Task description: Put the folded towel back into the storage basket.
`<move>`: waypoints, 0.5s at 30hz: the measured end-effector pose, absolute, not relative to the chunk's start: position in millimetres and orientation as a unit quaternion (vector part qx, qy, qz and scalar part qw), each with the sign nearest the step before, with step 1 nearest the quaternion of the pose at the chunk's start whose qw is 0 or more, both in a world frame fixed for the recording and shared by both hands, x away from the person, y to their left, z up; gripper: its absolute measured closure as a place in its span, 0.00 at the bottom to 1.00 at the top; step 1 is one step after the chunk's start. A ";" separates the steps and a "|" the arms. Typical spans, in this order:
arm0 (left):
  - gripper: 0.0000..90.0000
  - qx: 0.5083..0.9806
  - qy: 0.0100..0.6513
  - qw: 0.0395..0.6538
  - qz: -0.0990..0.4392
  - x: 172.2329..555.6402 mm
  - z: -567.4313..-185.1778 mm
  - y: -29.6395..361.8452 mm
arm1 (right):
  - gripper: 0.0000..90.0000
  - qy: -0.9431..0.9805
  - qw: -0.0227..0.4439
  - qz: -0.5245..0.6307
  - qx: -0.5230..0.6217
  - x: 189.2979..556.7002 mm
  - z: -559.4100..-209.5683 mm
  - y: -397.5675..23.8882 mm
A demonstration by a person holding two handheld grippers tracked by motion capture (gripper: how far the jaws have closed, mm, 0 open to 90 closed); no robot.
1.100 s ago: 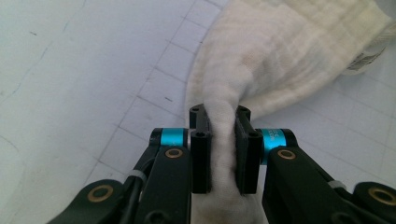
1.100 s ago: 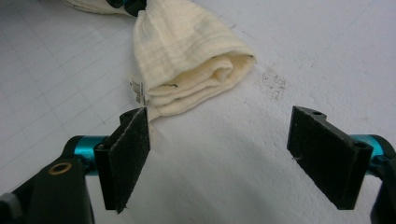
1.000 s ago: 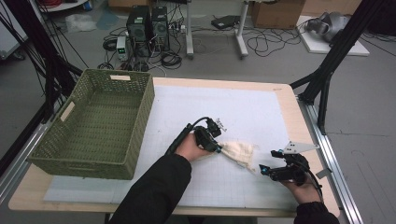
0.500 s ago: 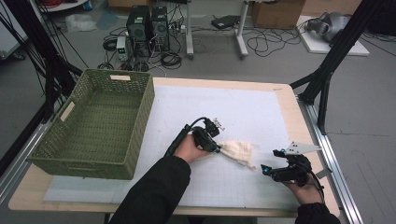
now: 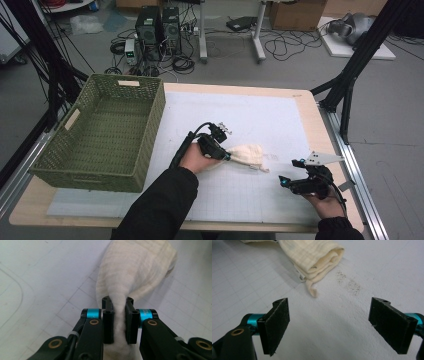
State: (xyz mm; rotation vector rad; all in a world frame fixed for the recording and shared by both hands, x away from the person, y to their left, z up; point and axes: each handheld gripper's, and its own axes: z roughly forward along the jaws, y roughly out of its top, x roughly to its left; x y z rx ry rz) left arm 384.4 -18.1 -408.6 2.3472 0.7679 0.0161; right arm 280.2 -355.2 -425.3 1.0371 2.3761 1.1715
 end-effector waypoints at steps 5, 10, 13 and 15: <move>0.89 0.878 0.325 0.350 0.018 382.4 -400.4 -1.4 | 0.18 0.828 0.147 0.406 0.358 281.0 -425.5 -352.7; 0.90 0.859 0.350 0.373 0.013 382.4 -391.1 15.8 | 0.18 0.830 0.146 0.405 0.355 282.3 -425.6 -350.7; 0.90 0.849 0.360 0.386 0.009 382.0 -386.6 22.6 | 0.18 0.830 0.147 0.405 0.354 282.6 -425.3 -350.2; 0.90 0.845 0.365 0.391 0.009 381.2 -384.2 25.5 | 0.18 0.830 0.147 0.405 0.354 282.7 -425.3 -350.0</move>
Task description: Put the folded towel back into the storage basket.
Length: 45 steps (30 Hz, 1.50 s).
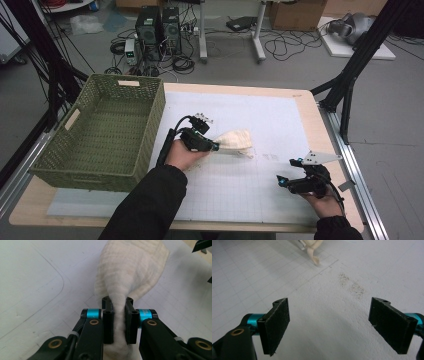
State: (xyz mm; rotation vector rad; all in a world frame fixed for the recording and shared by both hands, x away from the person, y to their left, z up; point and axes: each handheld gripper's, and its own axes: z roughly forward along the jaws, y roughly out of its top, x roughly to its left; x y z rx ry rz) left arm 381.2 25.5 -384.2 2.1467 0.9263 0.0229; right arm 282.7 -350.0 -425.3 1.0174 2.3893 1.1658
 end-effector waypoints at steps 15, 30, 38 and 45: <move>0.90 0.818 0.402 0.411 0.009 375.3 -361.8 50.8 | 0.18 0.832 0.147 0.407 0.349 285.0 -425.9 -349.3; 0.90 0.787 0.441 0.430 0.036 364.1 -327.7 87.3 | 0.18 0.836 0.141 0.405 0.342 289.1 -427.0 -344.9; 0.90 0.757 0.461 0.462 0.013 363.2 -318.8 111.6 | 0.18 0.836 0.143 0.406 0.341 290.6 -427.3 -345.0; 0.89 0.735 0.483 0.476 0.002 365.5 -318.6 131.7 | 0.18 0.838 0.141 0.402 0.341 291.3 -428.0 -343.6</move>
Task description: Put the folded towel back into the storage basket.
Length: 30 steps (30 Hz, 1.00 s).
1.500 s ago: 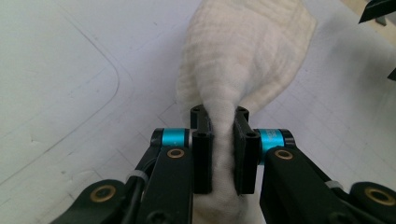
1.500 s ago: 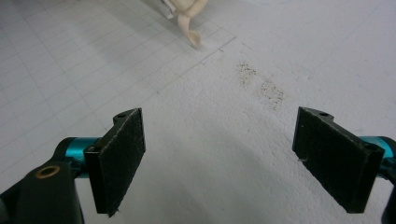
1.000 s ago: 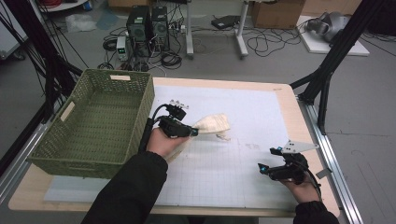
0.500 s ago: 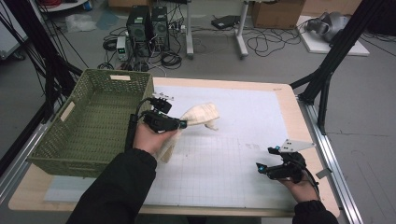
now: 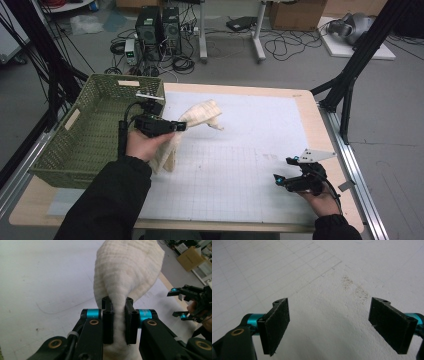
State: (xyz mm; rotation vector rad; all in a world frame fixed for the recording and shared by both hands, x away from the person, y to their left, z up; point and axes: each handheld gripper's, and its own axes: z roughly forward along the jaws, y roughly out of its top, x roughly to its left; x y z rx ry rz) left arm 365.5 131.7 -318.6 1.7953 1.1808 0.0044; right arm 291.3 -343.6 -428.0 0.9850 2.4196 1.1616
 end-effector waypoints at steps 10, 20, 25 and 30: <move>0.89 0.697 0.511 0.502 -0.017 367.8 -318.8 155.2 | 0.18 0.840 0.143 0.398 0.341 292.8 -428.9 -342.7; 0.90 0.676 0.531 0.510 -0.021 368.0 -320.5 168.9 | 0.18 0.840 0.142 0.398 0.340 293.0 -428.7 -341.8; 0.89 0.677 0.531 0.509 -0.023 368.2 -320.4 169.9 | 0.18 0.840 0.142 0.397 0.340 293.1 -428.7 -341.5; 0.89 0.673 0.533 0.512 -0.028 368.5 -319.6 173.9 | 0.18 0.841 0.143 0.397 0.340 293.5 -428.8 -341.6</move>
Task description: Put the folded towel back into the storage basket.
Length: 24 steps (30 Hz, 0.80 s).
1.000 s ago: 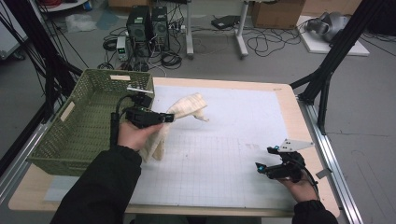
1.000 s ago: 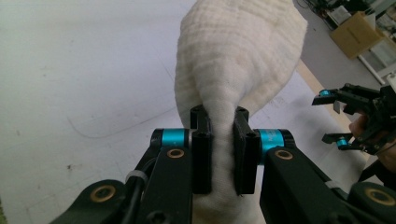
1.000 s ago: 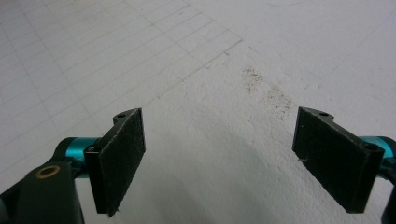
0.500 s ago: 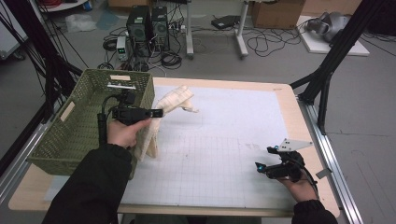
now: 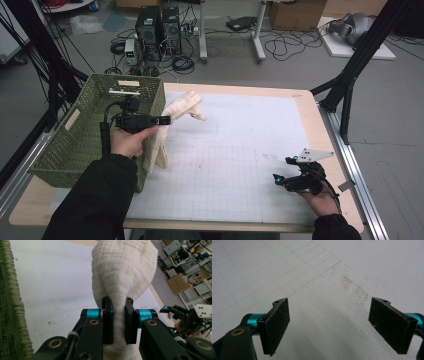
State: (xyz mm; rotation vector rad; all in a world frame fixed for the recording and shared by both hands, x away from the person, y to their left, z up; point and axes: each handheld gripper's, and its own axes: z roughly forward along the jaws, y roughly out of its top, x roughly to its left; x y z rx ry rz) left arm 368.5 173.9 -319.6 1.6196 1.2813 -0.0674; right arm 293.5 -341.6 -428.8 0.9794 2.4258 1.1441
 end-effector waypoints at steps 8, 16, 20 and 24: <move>0.89 0.659 0.540 0.523 -0.029 367.4 -316.1 187.7 | 0.18 0.841 0.141 0.396 0.340 293.7 -429.1 -341.4; 0.89 0.628 0.561 0.540 -0.014 363.4 -306.4 223.9 | 0.18 0.839 0.138 0.400 0.341 294.4 -429.1 -341.3; 0.89 0.618 0.575 0.536 0.000 361.9 -302.9 243.9 | 0.18 0.840 0.137 0.400 0.340 294.6 -429.6 -340.8; 0.89 0.610 0.590 0.529 0.015 359.7 -301.9 261.8 | 0.18 0.841 0.137 0.398 0.341 295.4 -430.4 -340.1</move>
